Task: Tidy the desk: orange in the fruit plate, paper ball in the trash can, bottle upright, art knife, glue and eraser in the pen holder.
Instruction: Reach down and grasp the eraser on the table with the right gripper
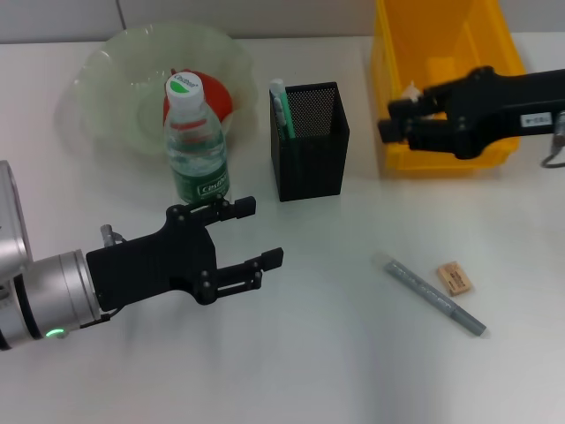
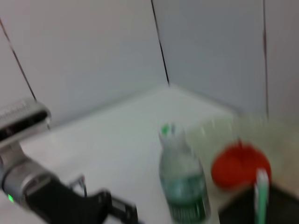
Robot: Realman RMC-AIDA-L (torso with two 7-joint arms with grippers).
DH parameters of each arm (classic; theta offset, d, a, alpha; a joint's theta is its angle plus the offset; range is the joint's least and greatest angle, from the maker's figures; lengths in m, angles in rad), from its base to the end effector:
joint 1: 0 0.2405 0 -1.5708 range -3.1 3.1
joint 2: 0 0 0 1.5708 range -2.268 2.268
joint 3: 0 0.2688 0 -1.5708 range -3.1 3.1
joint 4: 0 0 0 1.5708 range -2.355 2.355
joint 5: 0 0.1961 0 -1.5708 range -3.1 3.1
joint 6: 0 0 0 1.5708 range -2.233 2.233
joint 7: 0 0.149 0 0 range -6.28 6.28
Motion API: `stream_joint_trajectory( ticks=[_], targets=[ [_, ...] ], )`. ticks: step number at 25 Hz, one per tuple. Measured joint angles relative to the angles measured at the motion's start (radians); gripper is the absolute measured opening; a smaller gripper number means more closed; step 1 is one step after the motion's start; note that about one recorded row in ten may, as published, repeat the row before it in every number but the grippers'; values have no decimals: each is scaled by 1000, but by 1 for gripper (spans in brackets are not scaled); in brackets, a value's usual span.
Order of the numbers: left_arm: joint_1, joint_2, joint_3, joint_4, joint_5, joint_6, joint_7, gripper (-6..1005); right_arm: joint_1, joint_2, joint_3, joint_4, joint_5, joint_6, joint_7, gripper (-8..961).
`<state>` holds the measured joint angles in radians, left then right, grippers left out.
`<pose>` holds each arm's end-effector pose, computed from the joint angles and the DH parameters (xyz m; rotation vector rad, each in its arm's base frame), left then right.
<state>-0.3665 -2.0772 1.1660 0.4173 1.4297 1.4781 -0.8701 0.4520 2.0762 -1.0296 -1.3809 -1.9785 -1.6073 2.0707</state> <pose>-0.2716 0.2687 -0.0610 -2.6538 -0.3331 -0.9071 0.1773 0.3322 0.0417 -2.7817 0.6432 0.4377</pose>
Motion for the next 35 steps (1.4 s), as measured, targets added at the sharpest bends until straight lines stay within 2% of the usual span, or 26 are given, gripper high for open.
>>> stream_joint_trajectory(
  ticks=[3,6,7,8,11,12,13,17,22,30,35],
  targets=[
    [0,0,2,-1,0,0,0,751,56,-5,3,-136,-175,-122,229,284],
    [0,0,2,-1,0,3,0,751,138,-16,-1,-185,-327,-256,383,279],
    [0,0,2,-1,0,3,0,751,206,-25,-2,-167,-427,-337,466,279],
    [0,0,2,-1,0,3,0,751,206,-25,-2,-167,-427,-337,466,279],
    [0,0,1,-2,0,3,0,751,293,-35,-4,-59,-523,-409,524,278],
    [0,0,1,-2,0,3,0,751,338,-36,-5,27,-584,-427,535,279],
    [0,0,2,-2,0,3,0,751,338,-36,-5,27,-584,-427,535,280],
    [-2,0,1,-3,0,2,0,751,394,-25,-7,186,-700,-400,538,284],
    [-2,0,1,-5,1,2,1,751,427,-15,-18,252,-740,-375,549,289],
    [0,0,1,-11,1,0,2,751,457,-8,-73,401,-812,-321,570,452],
    [-2,0,1,-14,0,-2,2,751,469,-1,-76,448,-850,-299,593,441]
  ],
)
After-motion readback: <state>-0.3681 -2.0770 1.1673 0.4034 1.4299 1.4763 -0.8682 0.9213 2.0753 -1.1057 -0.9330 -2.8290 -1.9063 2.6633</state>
